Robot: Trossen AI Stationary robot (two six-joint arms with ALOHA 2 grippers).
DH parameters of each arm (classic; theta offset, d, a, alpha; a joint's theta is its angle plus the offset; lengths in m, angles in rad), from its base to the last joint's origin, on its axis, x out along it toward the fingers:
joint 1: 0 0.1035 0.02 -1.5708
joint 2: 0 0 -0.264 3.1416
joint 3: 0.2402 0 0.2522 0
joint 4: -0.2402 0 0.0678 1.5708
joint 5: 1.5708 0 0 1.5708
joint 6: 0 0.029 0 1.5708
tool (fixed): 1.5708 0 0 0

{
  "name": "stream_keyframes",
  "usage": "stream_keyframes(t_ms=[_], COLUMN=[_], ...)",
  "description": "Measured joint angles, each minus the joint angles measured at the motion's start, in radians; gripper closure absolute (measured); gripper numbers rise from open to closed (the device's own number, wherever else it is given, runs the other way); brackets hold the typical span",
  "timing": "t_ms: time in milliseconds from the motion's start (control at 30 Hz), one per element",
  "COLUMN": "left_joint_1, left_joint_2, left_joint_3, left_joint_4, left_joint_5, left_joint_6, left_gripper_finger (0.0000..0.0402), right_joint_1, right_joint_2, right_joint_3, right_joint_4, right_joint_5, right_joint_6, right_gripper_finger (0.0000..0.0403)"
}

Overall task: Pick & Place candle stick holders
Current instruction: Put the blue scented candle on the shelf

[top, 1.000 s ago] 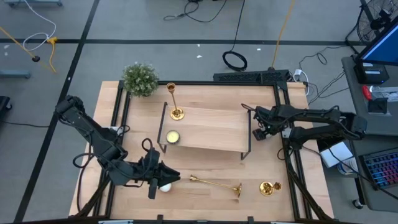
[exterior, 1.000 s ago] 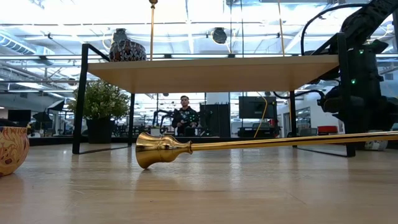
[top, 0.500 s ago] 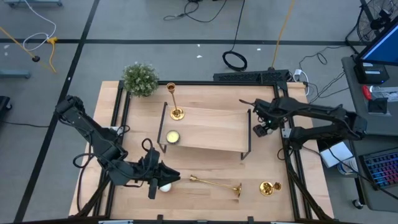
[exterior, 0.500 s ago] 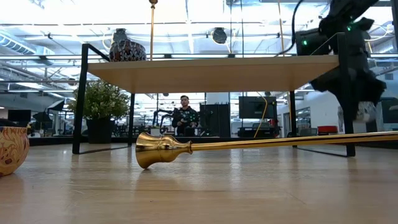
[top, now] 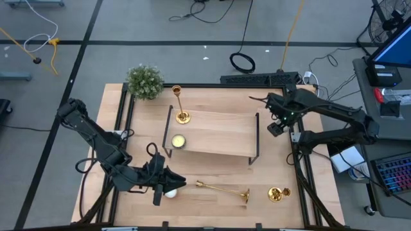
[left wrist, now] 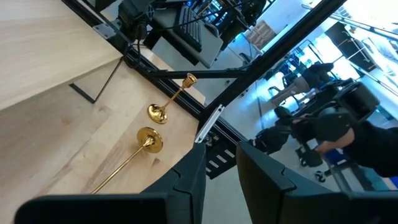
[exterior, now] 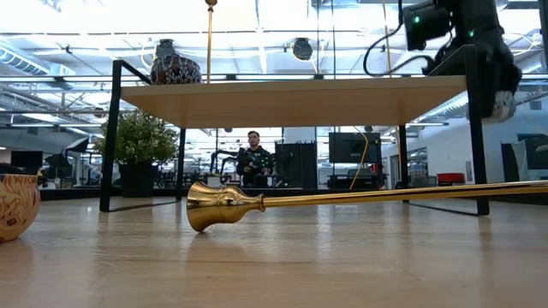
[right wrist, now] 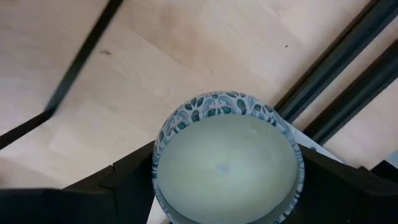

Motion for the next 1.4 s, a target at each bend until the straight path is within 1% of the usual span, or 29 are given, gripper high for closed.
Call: stream_keyframes(t_ms=[100,167,333,433,567,700,833,967,1067,1200,1400], left_joint_1=[0.000,0.000,0.000,0.000,0.004,0.014,0.025,0.028,0.032,0.032,0.032], left_joint_2=[0.000,0.000,0.000,0.000,0.000,0.000,0.000,0.000,0.000,0.000,0.000], left_joint_3=[0.000,0.000,0.000,0.000,0.000,0.000,0.000,0.000,0.000,0.000,0.000], left_joint_4=[-0.010,-0.020,-0.022,-0.022,-0.022,-0.022,-0.021,-0.021,-0.021,-0.021,-0.019], left_joint_5=[0.000,0.000,-0.003,-0.004,-0.004,-0.004,0.004,0.004,0.005,0.005,0.005], left_joint_6=[-0.002,-0.005,-0.007,-0.006,-0.005,-0.007,-0.008,-0.012,-0.015,-0.016,-0.026], left_gripper_finger=[0.0309,0.0309,0.0309,0.0309,0.0309,0.0309,0.0309,0.0309,0.0309,0.0309,0.0309], right_joint_1=[0.002,0.003,0.003,0.003,0.003,0.003,0.005,0.032,0.064,0.118,0.216], right_joint_2=[0.000,-0.003,-0.026,-0.032,-0.031,-0.031,-0.031,-0.031,-0.031,-0.031,-0.031], right_joint_3=[0.060,0.099,0.174,0.211,0.252,0.269,0.270,0.270,0.270,0.270,0.270], right_joint_4=[-0.063,-0.073,-0.070,-0.067,-0.069,-0.069,-0.069,-0.064,-0.034,0.062,0.323], right_joint_5=[-0.008,-0.012,-0.140,-0.185,-0.212,-0.252,-0.319,-0.354,-0.387,-0.464,-0.564], right_joint_6=[-0.009,-0.021,-0.023,-0.014,-0.012,-0.015,-0.040,-0.053,-0.039,0.008,0.149], right_gripper_finger=[0.0094,0.0094,0.0103,0.0104,0.0096,0.0094,0.0103,0.0102,0.0094,0.0094,0.0106])
